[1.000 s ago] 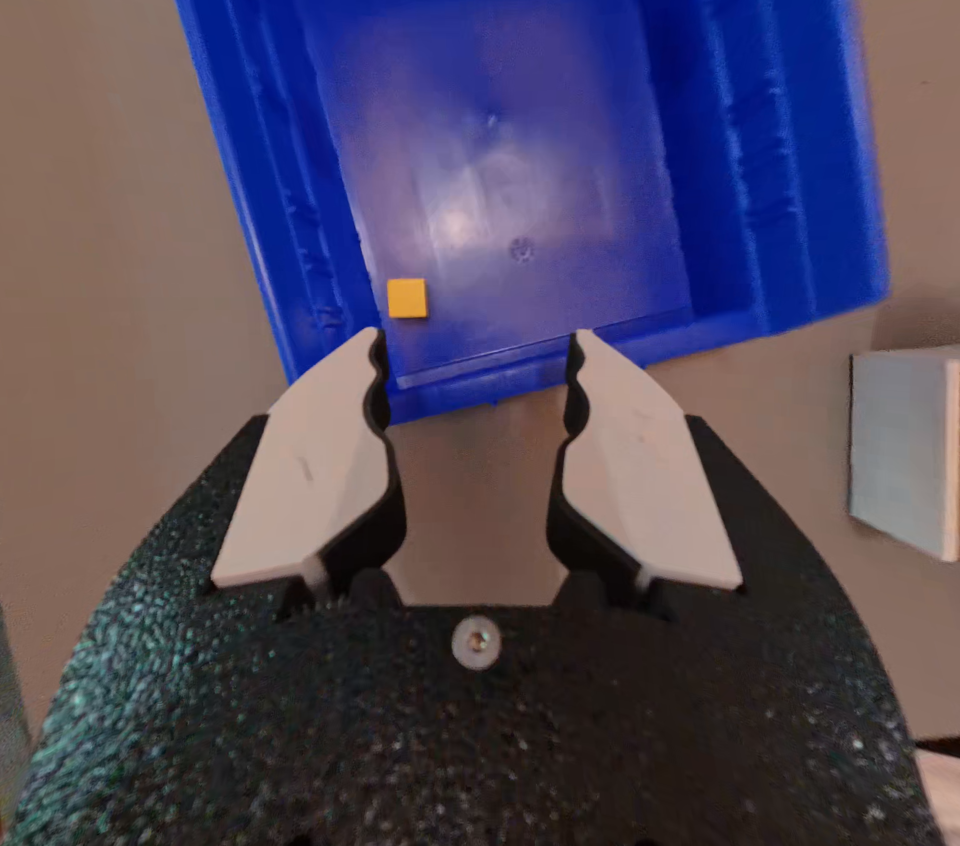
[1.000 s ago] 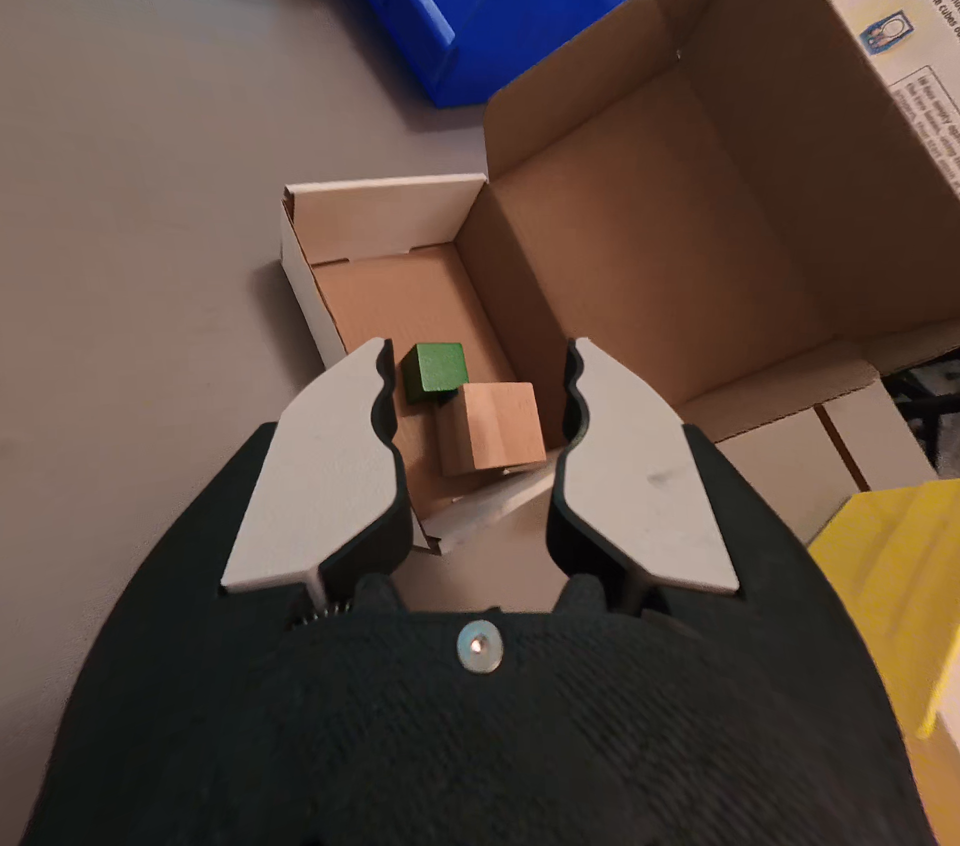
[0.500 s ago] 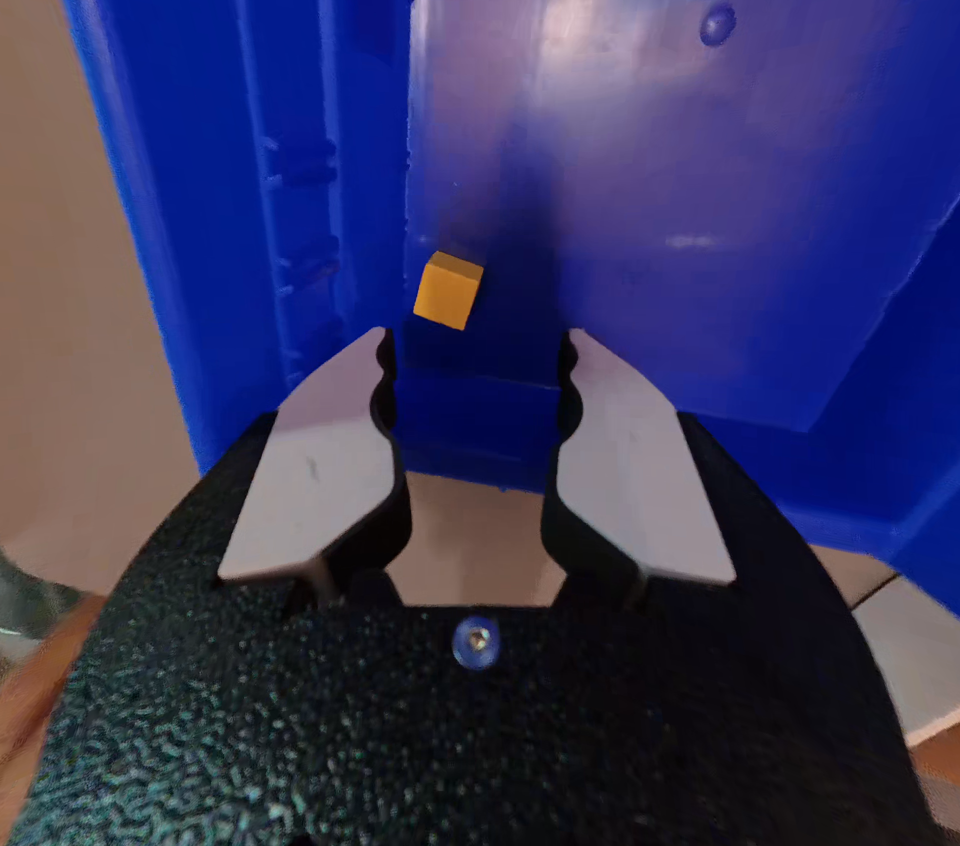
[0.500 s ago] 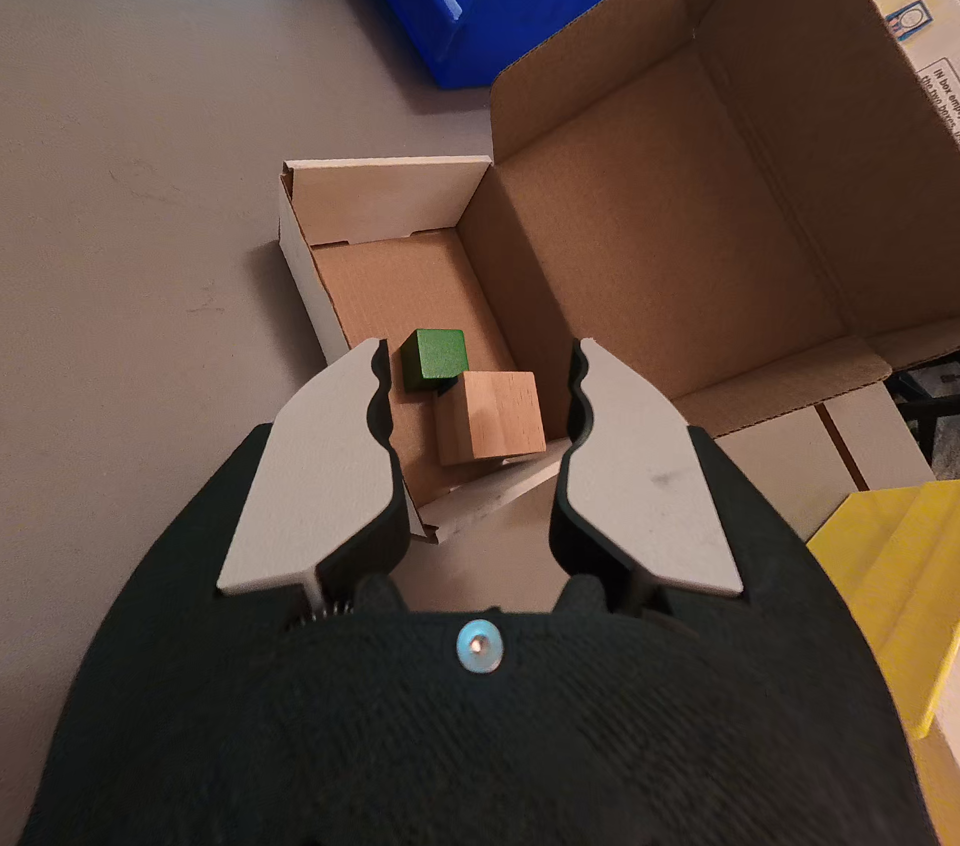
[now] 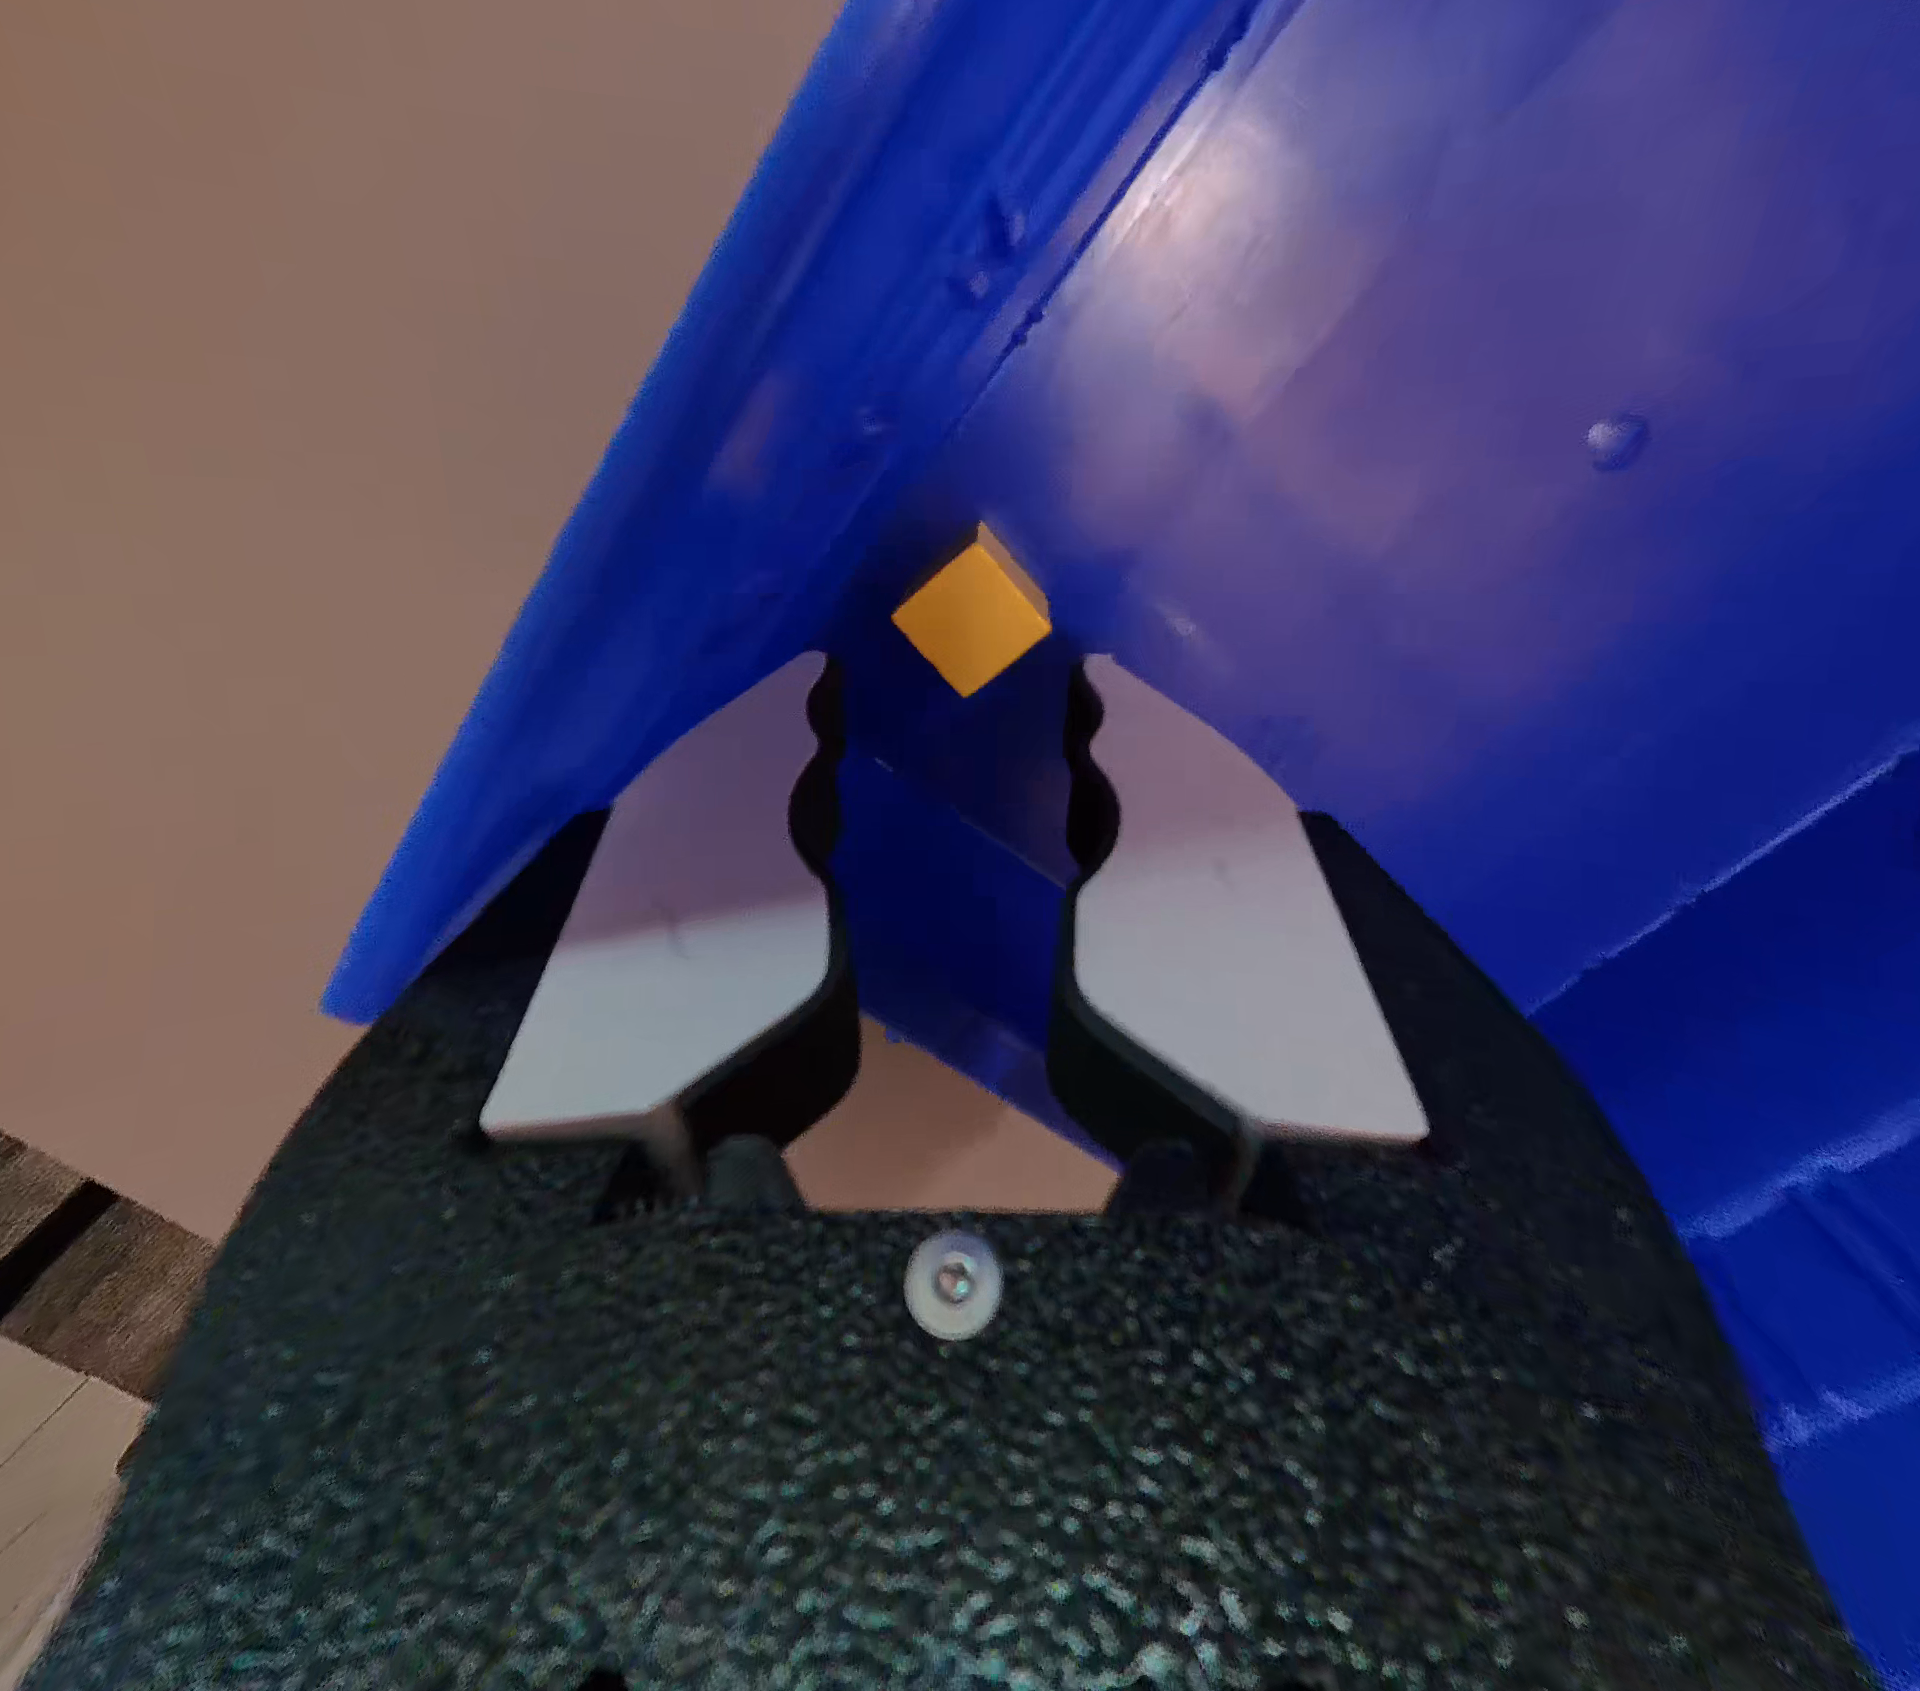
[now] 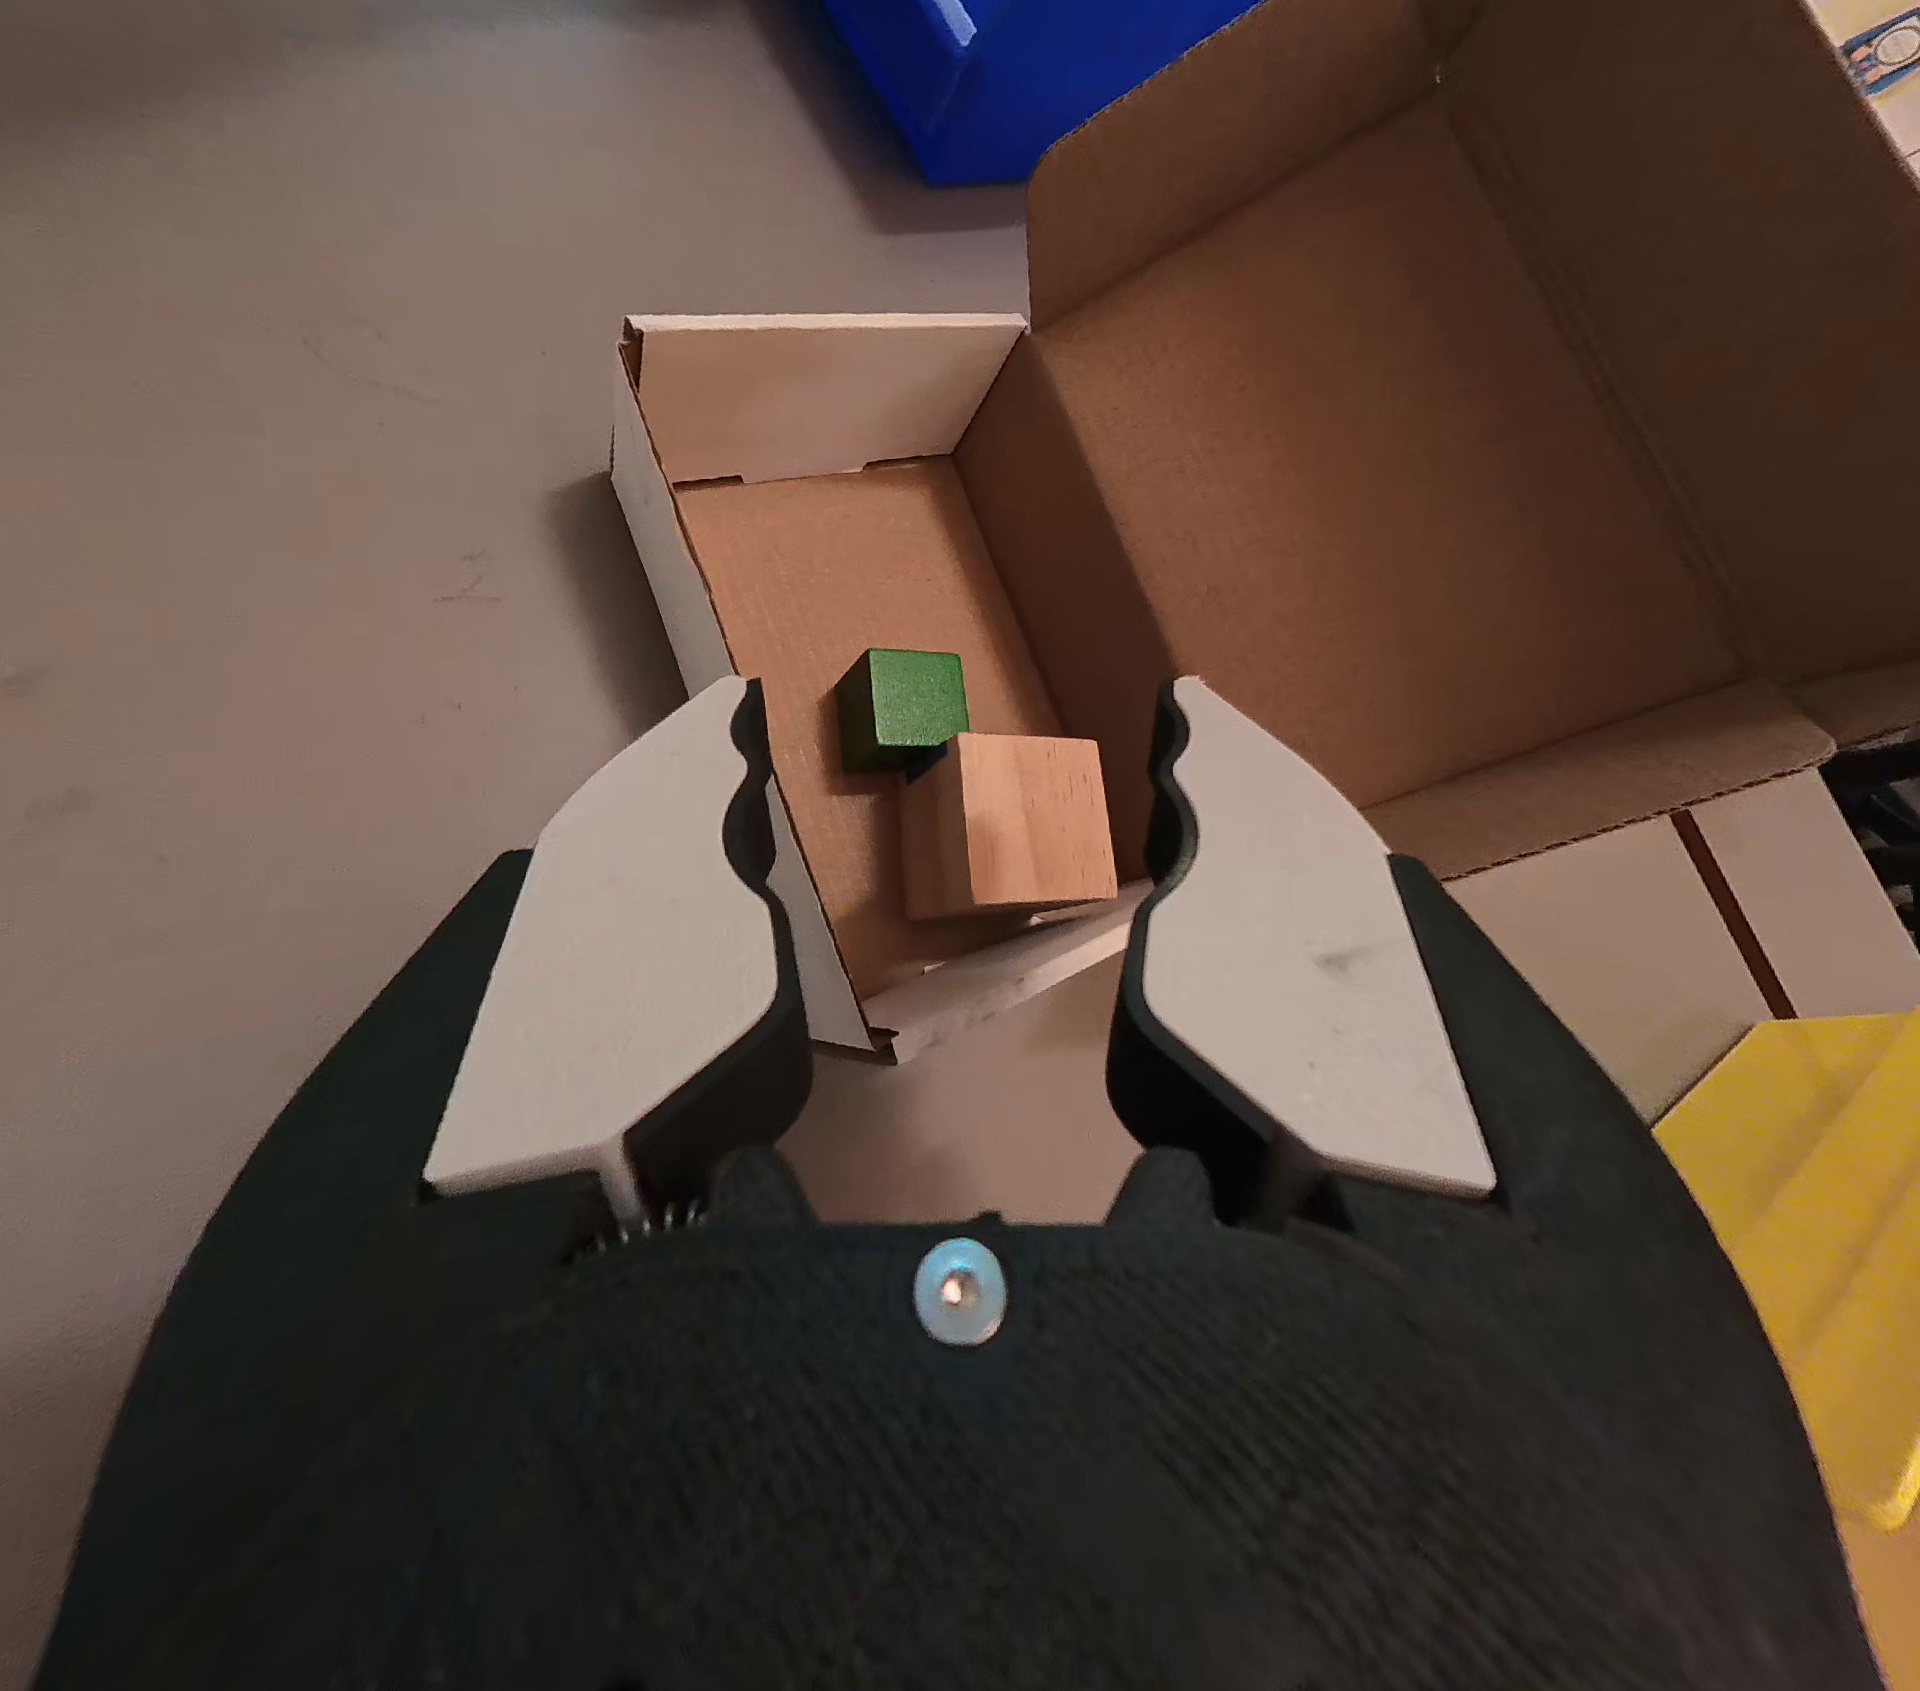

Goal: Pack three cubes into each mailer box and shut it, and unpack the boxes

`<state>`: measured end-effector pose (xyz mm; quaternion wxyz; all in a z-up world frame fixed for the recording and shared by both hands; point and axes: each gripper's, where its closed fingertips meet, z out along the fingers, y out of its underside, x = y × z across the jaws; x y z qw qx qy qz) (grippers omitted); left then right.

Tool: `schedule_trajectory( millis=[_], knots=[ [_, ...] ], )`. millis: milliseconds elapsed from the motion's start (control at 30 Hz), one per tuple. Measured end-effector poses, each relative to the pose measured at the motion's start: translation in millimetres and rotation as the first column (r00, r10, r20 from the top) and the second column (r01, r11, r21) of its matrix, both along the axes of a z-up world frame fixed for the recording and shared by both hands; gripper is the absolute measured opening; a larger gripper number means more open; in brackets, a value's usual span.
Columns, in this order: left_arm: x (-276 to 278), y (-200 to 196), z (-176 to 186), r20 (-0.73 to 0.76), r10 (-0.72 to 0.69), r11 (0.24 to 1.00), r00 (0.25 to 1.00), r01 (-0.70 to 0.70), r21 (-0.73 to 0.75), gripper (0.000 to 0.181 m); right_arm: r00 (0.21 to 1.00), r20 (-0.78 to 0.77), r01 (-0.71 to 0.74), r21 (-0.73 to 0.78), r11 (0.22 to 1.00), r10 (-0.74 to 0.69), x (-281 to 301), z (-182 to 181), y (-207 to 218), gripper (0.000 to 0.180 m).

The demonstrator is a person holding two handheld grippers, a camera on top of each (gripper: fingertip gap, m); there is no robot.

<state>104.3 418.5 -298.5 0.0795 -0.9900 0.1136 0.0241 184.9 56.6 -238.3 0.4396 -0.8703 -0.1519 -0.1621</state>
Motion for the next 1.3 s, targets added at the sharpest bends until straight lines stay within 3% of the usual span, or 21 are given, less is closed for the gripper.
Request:
schedule_trajectory(
  millis=[200, 400, 600, 700, 800, 900, 1033, 1100, 1167, 1233, 1300],
  knots=[
    [3, 10, -1, -0.050, -0.021, 0.999, 0.999, 0.022, 0.028, 0.028, 1.000, -0.010, 0.007, -0.002, 1.000, -0.007, 6, -1, -4, 0.071],
    [2, 9, -2, -0.087, -0.063, 0.998, 0.994, 0.064, 0.018, 0.028, 1.000, -0.015, 0.016, -0.008, 1.000, -0.016, 11, -3, -6, 0.072],
    [25, 13, 13, 0.083, -0.189, 0.982, 0.978, 0.186, 0.042, 0.028, 0.999, -0.050, 0.019, 0.021, 1.000, -0.018, 9, 2, -4, 0.071],
    [55, 16, 41, 0.205, -0.357, 0.931, 0.911, 0.329, 0.159, 0.028, 0.990, -0.139, 0.012, 0.081, 0.997, -0.001, 1, 12, 0, 0.071],
    [82, -1, 76, 0.319, -0.559, 0.826, 0.765, 0.480, 0.295, 0.028, 0.960, -0.276, 0.008, 0.174, 0.985, 0.040, -9, 29, 3, 0.071],
    [93, -39, 111, 0.469, -0.661, 0.750, 0.586, 0.538, 0.385, 0.027, 0.887, -0.446, 0.011, 0.286, 0.958, 0.123, -21, 51, 5, 0.071],
    [86, -113, 157, 0.745, -0.620, 0.731, 0.247, 0.527, 0.434, 0.027, 0.759, -0.618, 0.053, 0.374, 0.926, 0.205, -27, 71, 6, 0.071],
    [76, -152, 176, 0.809, -0.586, 0.702, 0.043, 0.525, 0.481, 0.027, 0.674, -0.695, 0.076, 0.403, 0.912, 0.251, -32, 79, 7, 0.071],
    [60, -196, 192, 0.784, -0.587, 0.606, -0.203, 0.532, 0.591, 0.027, 0.539, -0.771, 0.089, 0.454, 0.887, 0.340, -42, 94, 7, 0.071],
    [38, -243, 200, 0.665, -0.603, 0.447, -0.440, 0.504, 0.739, 0.027, 0.361, -0.841, 0.097, 0.463, 0.881, 0.402, -53, 102, 7, 0.072],
    [25, -275, 199, 0.491, -0.663, 0.287, -0.565, 0.414, 0.864, 0.027, 0.218, -0.877, 0.035, 0.445, 0.895, 0.428, -69, 100, 6, 0.079]
  ],
)
